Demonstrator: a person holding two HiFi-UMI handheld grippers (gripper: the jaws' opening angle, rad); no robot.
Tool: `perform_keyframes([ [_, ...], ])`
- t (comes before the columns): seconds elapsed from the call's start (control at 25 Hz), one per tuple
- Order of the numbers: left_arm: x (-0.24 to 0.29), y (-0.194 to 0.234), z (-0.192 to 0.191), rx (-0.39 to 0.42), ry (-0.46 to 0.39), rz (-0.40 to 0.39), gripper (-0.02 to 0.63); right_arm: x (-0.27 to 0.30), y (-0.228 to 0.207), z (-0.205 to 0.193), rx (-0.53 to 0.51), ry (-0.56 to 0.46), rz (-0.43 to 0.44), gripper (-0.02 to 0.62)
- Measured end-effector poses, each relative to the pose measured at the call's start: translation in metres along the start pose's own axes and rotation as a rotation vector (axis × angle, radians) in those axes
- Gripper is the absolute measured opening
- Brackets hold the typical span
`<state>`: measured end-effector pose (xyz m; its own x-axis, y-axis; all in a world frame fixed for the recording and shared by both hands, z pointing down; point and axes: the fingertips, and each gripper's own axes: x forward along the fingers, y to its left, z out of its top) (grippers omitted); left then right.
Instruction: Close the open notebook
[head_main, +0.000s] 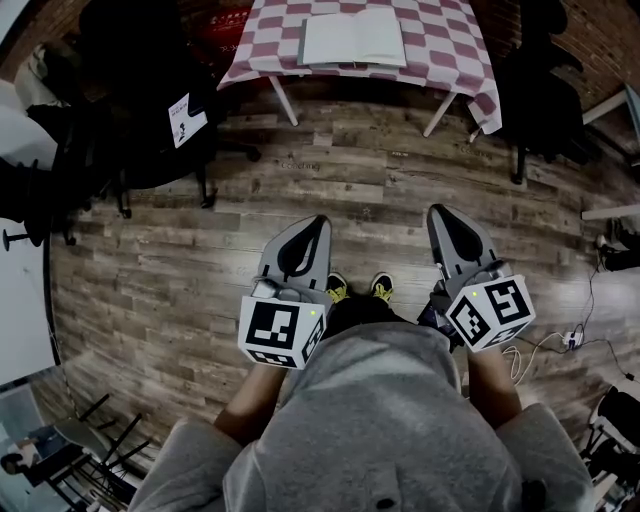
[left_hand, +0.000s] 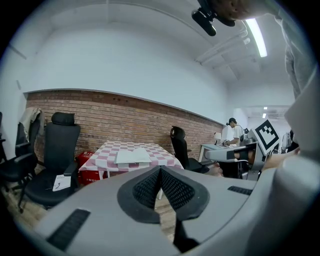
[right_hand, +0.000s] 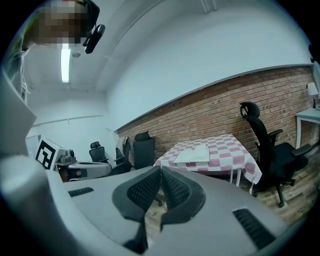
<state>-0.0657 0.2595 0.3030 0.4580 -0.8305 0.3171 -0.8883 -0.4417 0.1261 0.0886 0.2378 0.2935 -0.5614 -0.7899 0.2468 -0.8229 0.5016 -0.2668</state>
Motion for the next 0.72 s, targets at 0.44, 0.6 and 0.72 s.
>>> perform_keyframes([
  [0.44, -0.009, 0.025, -0.001, -0.010, -0.013, -0.003, 0.011, 0.017, 0.023, -0.001, -0.008, 0.005, 0.003, 0.031],
  [0.6, -0.015, 0.034, -0.001, -0.009, -0.014, -0.010, 0.011, 0.022, 0.032, 0.000, 0.010, -0.002, 0.002, 0.031],
  [0.72, -0.015, 0.040, -0.006, -0.005, -0.008, -0.014, 0.011, 0.025, 0.036, -0.001, 0.007, -0.001, -0.004, 0.031],
])
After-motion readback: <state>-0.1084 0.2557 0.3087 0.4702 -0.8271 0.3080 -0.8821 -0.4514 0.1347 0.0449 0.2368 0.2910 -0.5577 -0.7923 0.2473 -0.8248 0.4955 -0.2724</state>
